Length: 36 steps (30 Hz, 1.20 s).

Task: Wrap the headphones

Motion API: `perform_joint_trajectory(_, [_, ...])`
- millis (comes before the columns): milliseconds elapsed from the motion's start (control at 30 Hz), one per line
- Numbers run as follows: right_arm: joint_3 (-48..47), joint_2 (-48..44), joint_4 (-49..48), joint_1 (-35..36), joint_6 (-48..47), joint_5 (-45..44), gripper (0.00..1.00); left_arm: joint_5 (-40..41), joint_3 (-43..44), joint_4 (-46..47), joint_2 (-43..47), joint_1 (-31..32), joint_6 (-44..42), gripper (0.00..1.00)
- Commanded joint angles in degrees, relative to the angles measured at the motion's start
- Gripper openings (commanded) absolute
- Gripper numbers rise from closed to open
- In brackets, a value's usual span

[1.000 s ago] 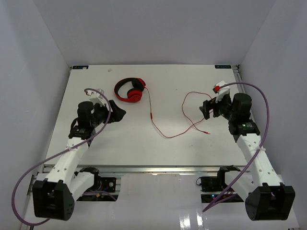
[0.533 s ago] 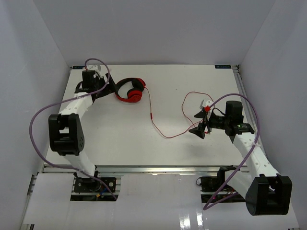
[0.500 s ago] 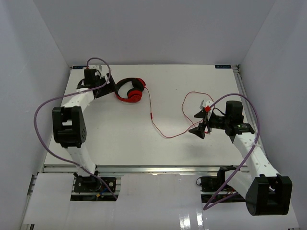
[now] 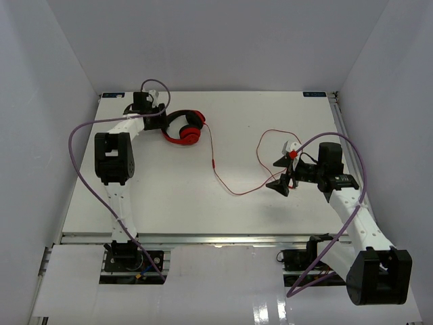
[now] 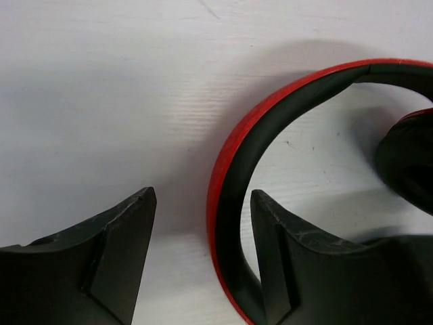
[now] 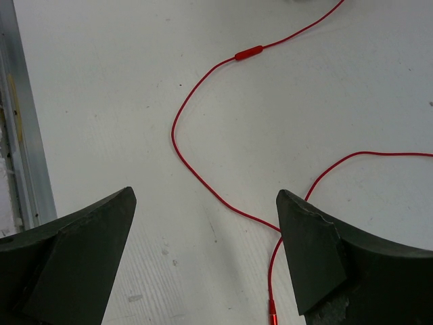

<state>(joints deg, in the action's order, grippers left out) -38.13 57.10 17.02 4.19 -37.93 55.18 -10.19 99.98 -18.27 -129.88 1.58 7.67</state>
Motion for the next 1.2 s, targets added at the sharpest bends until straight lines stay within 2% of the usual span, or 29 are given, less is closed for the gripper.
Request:
perform_joint_trajectory(0, [-0.55, 0.51, -0.47, -0.14, -0.04, 0.32, 0.91, -1.19, 2.25, 2.32, -2.63, 1.97, -10.56, 0.66])
perform_joint_trajectory(167, [-0.8, 1.55, -0.4, -0.34, -0.04, -1.02, 0.91, -5.14, 3.68, 3.54, -5.71, 3.18, -18.63, 0.6])
perform_joint_trajectory(267, [-0.79, 1.87, -0.42, -0.65, -0.04, -1.03, 0.91, -3.73, 4.39, 3.86, -6.59, 3.77, -20.97, 0.58])
perform_joint_trajectory(333, [-0.82, 2.05, -0.4, -0.86, -0.04, -1.21, 0.91, -3.45, 4.11, 3.86, -6.79, 3.76, -21.7, 0.48])
perform_joint_trajectory(467, [-0.89, 2.05, -0.46, -1.02, -0.04, -1.3, 0.91, -3.31, 1.87, 3.83, -6.3, 3.72, -22.57, 0.07])
perform_joint_trajectory(533, [-0.89, 1.87, -0.41, -1.02, -0.12, -1.3, 0.91, -3.43, -0.99, 4.29, -5.74, 3.69, -21.65, 0.0])
perform_joint_trajectory(667, [-0.66, 1.51, 0.39, -1.02, -0.87, -0.01, 0.91, -3.64, -5.3, 4.97, -1.66, 3.75, -17.72, 0.0])
perform_joint_trajectory(733, [-0.44, 1.04, 2.91, -1.02, -3.96, 2.95, 0.9, -3.77, -9.28, 5.36, 2.66, 3.69, -13.77, 0.0])
perform_joint_trajectory(767, [-0.17, 0.72, 5.61, -1.01, -7.47, 4.65, 0.9, -3.93, -12.22, 6.01, 6.15, 3.69, -11.95, 0.0])
perform_joint_trajectory(833, [1.06, -0.27, 5.24, -0.44, -8.09, 4.67, 0.9, -2.71, -17.24, 8.87, 15.26, 3.77, -9.4, 0.0])
perform_joint_trajectory(900, [1.16, -1.04, 0.45, 2.84, -3.09, -3.74, 0.9, -1.49, -26.03, 12.8, 25.05, 3.79, -4.75, 0.0])
perform_joint_trajectory(1000, [-0.41, -0.27, -8.1, 12.73, 5.07, -15.8, 0.9, -1.92, -39.96, 17.3, 39.72, 4.05, 0.92, 0.0])
perform_joint_trajectory(1067, [-2.92, 2.72, -13.84, 17.84, 12.68, -21.68, 0.9, -3.44, -43.97, 17.48, 47.78, 4.48, 3.05, 0.0])
perform_joint_trajectory(1167, [-6.82, 10.21, -23.56, 24.31, 21.67, -23.94, 0.9, -6.24, -46.85, 14.67, 58.59, 4.68, 5.57, 0.0])
